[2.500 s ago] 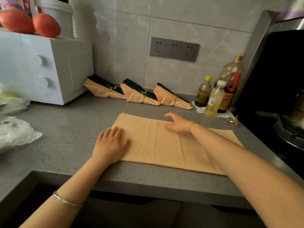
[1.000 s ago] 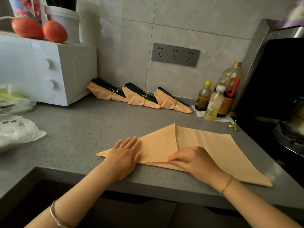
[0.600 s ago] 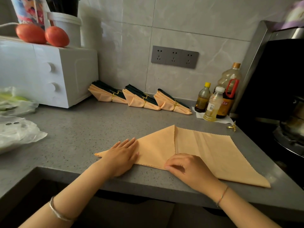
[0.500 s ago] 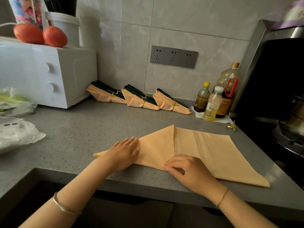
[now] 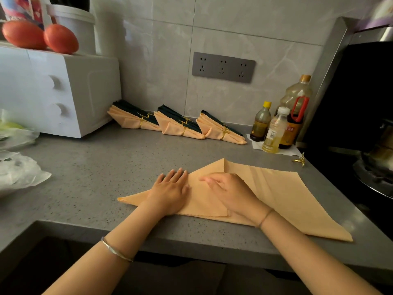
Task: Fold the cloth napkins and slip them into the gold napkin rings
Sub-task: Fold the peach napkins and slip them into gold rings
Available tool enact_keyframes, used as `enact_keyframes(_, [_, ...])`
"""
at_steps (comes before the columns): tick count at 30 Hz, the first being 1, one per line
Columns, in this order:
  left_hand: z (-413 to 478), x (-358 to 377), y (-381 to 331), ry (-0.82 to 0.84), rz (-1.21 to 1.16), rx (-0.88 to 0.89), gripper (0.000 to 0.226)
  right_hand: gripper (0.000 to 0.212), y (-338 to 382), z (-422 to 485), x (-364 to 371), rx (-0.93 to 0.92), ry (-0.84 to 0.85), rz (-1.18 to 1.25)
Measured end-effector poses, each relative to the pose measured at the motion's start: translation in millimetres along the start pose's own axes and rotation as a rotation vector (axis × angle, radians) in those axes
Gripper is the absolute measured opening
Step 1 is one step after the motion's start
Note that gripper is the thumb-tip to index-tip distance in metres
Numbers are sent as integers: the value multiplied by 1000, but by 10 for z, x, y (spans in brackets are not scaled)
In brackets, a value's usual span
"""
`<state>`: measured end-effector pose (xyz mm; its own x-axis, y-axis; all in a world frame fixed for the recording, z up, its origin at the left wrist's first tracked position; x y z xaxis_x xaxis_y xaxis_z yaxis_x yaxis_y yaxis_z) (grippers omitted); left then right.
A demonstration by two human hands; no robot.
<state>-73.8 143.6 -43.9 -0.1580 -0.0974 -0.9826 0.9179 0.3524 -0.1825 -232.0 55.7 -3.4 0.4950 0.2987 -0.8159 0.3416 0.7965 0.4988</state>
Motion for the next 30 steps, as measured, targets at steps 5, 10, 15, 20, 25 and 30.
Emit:
enact_keyframes(5, [2,23,9,2,10,-2,56,47,-73,489,286,-12,235,-332])
enact_keyframes(10, [-2,38,32,-24,13,5,56,51,-263,479,430,50,305,-344])
enact_keyframes(15, [23,50,48,-23,15,11,57,54,-513,533,315,149,286,-385])
enact_keyframes(20, [38,66,56,-19,17,12,57,54,-789,704,197,270,247,-393])
enact_keyframes(25, [44,63,84,-2,14,4,57,53,-846,730,106,265,193,-260])
enact_keyframes(30, [52,-31,37,30,53,-30,61,59,-1142,493,-383,433,-84,-83])
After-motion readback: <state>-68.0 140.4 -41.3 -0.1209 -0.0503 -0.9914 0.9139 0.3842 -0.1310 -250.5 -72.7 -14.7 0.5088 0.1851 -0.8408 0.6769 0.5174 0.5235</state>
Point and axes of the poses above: each hand's wrist, its own z-axis towards the middle knuckle, its own x-axis out of the palm, y = z × x, the point moved 1 cm from there along z, towards the middle knuckle, and after that the axes turned 4 degrees about -y, right-handed, at the moved point
